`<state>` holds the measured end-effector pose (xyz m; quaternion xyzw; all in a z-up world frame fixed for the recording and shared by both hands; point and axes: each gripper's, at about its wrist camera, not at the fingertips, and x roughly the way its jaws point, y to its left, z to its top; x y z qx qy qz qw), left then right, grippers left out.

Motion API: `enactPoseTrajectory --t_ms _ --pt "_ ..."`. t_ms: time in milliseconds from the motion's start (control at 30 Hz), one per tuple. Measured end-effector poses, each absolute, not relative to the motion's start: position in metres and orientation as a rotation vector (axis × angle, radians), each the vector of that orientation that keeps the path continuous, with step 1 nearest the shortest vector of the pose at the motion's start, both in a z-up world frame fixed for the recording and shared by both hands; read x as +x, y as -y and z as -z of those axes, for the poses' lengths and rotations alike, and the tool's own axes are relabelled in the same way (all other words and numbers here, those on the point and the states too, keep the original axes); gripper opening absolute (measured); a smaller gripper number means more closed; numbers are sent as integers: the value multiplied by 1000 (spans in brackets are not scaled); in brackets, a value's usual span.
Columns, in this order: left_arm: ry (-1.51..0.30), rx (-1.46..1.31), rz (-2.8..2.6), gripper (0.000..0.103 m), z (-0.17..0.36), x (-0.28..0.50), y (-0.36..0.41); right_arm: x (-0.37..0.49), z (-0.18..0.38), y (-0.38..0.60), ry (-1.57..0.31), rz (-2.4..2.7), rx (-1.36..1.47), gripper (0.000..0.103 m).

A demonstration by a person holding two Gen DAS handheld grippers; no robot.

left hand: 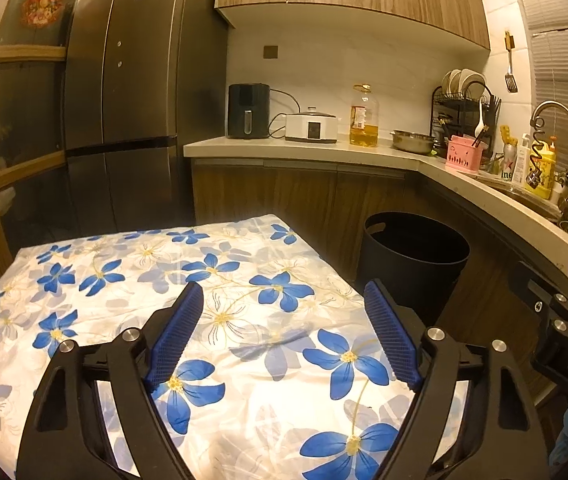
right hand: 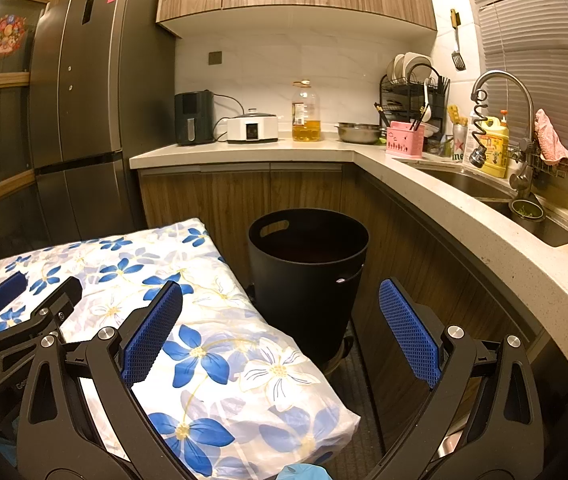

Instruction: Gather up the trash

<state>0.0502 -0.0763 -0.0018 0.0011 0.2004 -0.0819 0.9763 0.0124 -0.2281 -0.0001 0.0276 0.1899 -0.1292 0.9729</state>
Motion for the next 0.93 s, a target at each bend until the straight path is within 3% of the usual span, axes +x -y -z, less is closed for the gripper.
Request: enactPoseTrajectory --t_ms 567,800,933 --pt "-403 28 162 78 4 48 85 12 2 229 -383 262 59 97" --pt "-401 22 140 97 4 48 86 12 1 231 -381 263 62 97" --pt "-401 4 142 97 2 47 83 12 0 232 -378 261 63 97"
